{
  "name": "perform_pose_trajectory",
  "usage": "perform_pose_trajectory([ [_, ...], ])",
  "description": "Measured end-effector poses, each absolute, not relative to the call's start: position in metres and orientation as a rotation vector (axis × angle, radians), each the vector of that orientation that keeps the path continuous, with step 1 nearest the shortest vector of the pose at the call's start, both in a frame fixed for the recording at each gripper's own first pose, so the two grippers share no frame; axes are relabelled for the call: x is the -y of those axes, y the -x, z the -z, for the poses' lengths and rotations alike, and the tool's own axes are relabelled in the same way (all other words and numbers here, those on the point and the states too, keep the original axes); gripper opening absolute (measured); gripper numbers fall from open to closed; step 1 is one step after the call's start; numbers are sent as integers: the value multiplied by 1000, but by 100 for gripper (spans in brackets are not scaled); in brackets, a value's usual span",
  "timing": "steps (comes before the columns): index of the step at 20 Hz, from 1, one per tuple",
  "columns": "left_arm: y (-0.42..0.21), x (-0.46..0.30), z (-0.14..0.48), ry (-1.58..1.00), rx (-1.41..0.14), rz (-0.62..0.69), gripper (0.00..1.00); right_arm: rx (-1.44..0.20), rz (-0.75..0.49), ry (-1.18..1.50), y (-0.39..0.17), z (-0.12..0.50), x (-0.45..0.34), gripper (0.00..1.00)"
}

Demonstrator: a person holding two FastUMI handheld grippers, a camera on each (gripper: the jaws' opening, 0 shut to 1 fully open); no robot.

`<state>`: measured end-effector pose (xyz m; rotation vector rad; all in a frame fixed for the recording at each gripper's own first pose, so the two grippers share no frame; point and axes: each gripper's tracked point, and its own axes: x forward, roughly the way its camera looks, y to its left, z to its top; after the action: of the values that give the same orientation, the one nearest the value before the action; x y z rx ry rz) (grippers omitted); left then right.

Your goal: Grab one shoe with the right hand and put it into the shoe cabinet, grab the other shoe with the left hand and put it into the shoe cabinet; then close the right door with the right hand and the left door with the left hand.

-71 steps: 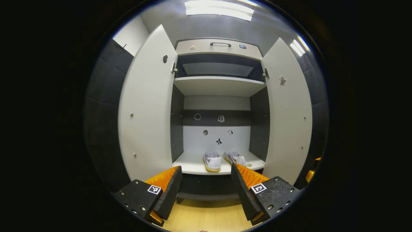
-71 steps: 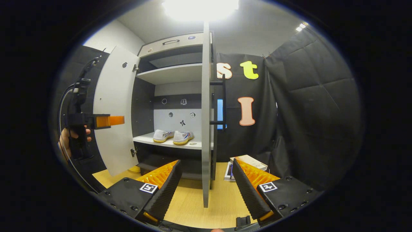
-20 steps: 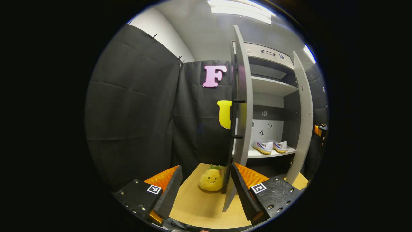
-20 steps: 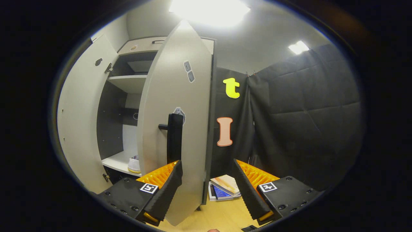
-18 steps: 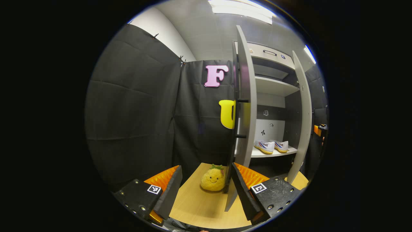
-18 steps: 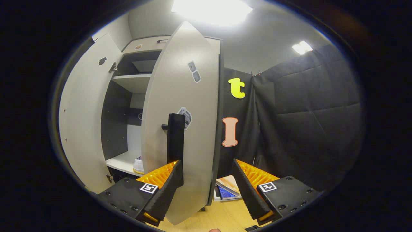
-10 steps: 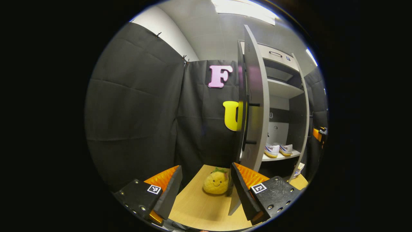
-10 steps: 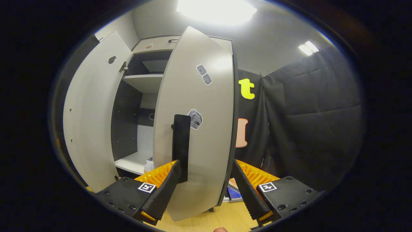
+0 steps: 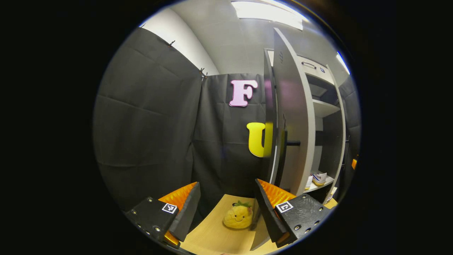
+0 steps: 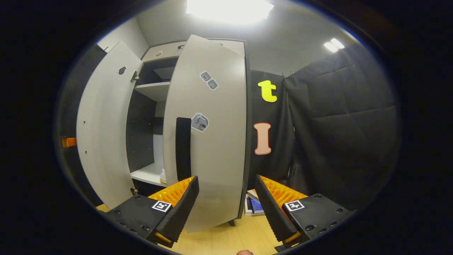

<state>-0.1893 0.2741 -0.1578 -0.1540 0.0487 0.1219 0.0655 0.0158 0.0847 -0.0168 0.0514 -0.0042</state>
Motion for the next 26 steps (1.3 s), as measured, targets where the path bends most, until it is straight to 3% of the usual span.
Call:
perform_pose_trajectory([
  [5,182,-251,156,116,-52,-103,81,-83,24,18,-59,-70,12,96],
  [12,187,-229,151,113,-56,-119,80,-119,12,-22,-64,-51,34,100],
  [13,188,-224,149,108,-56,-113,75,-115,12,-27,-64,-52,38,100],
  [21,195,-175,142,92,-50,-73,78,-116,-5,-45,-72,-48,58,100],
  [26,193,-137,139,109,-40,-30,75,-120,-1,-44,-70,-44,77,100],
])
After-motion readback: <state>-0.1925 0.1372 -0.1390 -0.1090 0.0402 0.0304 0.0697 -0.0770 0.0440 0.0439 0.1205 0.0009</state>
